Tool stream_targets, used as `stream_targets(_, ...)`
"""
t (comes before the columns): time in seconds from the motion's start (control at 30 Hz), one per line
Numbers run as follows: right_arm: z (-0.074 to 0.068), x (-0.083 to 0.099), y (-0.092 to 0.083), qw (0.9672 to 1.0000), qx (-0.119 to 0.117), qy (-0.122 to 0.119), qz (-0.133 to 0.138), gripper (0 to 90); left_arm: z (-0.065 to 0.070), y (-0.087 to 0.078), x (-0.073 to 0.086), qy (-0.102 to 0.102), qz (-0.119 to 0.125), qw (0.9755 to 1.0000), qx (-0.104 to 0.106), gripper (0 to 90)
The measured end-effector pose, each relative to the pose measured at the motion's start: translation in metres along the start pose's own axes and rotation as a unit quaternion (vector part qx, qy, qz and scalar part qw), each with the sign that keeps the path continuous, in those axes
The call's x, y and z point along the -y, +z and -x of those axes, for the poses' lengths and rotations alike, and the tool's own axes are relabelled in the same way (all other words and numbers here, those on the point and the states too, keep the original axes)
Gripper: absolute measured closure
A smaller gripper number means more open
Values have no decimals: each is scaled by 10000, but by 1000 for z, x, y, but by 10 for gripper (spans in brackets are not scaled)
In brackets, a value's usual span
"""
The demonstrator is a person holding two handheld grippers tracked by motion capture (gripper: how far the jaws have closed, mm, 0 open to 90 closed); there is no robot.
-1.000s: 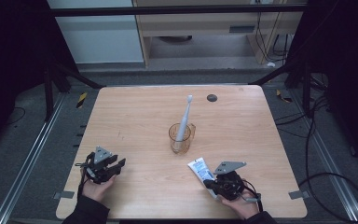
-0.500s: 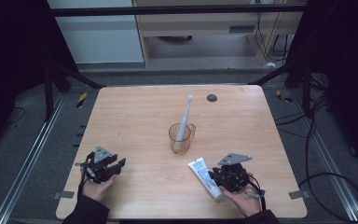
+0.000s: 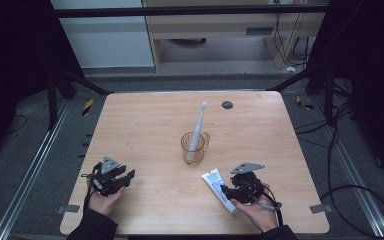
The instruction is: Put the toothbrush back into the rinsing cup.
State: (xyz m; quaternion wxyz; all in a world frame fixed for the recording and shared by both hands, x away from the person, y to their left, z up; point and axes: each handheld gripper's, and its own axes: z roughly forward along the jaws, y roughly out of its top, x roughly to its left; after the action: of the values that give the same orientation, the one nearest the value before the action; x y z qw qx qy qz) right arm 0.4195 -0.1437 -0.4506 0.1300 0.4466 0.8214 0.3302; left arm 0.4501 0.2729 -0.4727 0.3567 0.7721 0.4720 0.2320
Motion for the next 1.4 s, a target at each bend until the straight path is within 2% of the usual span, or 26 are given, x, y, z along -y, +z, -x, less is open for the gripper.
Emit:
stream_targets(0.47, -9, -1, 16, 9994, -28, 12, -344, 415, -1, 0, 0, -18, -14, 10000, -4, 575)
stream_targets(1.0, -12, -9, 27, 9973, -2, -3, -734, 413, -1, 1, 0, -18, -56, 10000, 14, 572)
stream_targets(1.4, -12, -9, 31, 9962, -5, 8, -872, 416, -1, 1, 0, -17, -59, 10000, 20, 572)
